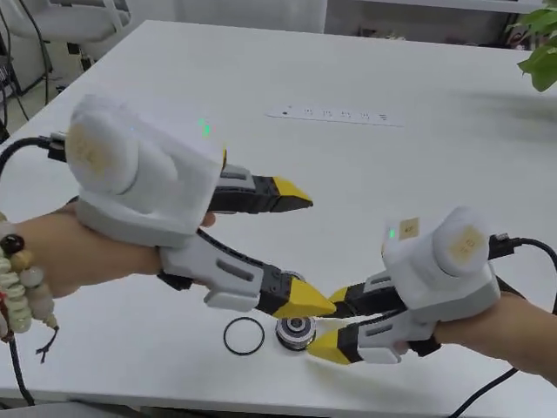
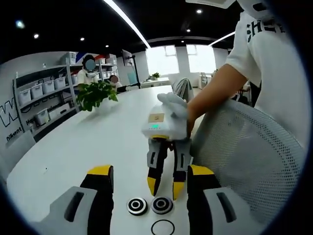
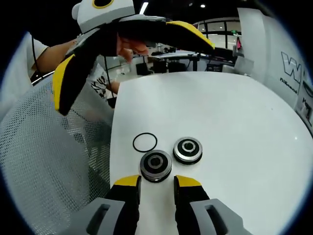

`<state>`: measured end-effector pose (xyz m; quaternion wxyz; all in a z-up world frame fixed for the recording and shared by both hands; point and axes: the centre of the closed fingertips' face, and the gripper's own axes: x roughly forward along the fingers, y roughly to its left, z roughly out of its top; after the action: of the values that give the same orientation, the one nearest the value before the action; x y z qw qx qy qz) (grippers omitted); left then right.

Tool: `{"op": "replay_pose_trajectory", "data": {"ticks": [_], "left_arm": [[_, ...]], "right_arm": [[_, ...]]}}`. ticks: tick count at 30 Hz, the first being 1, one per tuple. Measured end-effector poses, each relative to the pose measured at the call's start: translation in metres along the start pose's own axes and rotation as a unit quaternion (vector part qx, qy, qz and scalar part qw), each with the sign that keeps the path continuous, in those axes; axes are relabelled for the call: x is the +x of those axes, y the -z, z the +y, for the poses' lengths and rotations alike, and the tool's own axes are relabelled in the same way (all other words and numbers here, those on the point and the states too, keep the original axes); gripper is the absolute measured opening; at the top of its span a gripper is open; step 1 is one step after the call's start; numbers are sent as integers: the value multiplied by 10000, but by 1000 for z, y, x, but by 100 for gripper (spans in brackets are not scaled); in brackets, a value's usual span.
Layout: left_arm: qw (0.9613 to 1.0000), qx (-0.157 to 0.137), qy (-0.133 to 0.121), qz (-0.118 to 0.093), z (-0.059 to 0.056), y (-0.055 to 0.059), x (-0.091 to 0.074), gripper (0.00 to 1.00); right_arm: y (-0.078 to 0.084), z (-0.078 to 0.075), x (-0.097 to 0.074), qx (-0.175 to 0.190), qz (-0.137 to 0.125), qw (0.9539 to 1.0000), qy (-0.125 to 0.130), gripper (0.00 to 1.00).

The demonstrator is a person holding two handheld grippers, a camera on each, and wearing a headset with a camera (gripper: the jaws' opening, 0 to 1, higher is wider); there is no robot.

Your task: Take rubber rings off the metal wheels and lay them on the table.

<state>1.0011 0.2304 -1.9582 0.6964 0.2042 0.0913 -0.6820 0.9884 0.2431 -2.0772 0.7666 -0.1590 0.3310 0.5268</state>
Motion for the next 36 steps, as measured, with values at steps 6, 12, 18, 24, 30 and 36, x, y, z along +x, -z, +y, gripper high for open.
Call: {"op": "replay_pose_trajectory", "data": {"ticks": [6,12,18,24,30,36], "left_arm": [[9998,-127,-47,160,-2,26,15,43],[9983,-322,107,479,-15,58,19,38],[9958,-578,248,665,-21,77,22,27],[9956,-468,21,815,-14,87,23,22],[9939,-543,165,947,-21,97,30,17],[9944,-520,164,907,-23,96,30,8]], "right_arm": [[1,1,1,-22,21,10000,5,23],[3,1,2,-18,51,10000,2,22],[3,2,4,-9,73,10000,2,21],[2,2,5,-47,76,10000,12,20],[2,2,5,-64,76,9999,17,19],[1,2,5,-52,71,10000,12,18]]}}
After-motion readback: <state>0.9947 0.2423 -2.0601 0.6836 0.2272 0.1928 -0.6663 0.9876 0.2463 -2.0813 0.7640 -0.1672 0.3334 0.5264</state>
